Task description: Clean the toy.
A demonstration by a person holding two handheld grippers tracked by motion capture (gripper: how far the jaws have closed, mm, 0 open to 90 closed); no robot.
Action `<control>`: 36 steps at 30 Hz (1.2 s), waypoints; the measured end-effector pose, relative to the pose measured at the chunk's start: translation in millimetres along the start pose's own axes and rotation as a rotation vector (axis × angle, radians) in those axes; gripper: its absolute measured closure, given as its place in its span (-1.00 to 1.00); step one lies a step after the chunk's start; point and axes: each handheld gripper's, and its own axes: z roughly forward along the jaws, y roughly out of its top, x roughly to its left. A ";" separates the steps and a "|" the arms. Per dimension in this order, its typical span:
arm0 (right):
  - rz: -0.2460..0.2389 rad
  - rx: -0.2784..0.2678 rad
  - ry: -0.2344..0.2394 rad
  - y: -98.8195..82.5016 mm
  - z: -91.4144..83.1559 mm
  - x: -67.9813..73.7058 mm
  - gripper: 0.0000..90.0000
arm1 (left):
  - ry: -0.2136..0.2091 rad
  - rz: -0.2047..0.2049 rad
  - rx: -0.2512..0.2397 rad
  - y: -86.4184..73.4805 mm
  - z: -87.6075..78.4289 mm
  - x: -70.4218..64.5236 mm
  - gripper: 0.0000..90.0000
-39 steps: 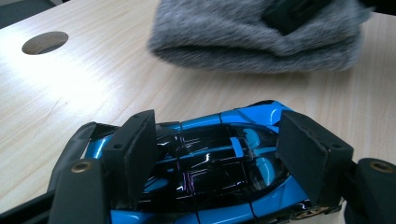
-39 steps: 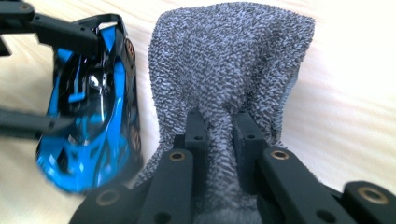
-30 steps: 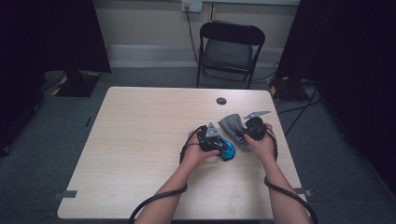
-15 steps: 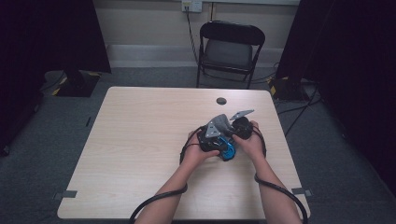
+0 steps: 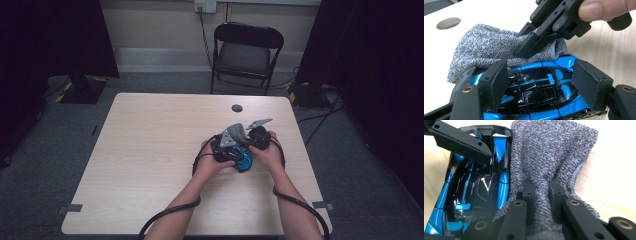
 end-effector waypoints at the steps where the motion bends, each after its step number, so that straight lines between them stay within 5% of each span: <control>1: 0.004 -0.001 0.005 -0.3 -0.2 -0.4 0.75 | -0.001 0.000 -0.001 0.0 0.1 -0.1 -0.36; 36: 0.018 0.003 0.095 -20.6 -18.8 -10.1 0.75 | -0.003 0.001 0.001 0.6 0.3 -0.9 -0.35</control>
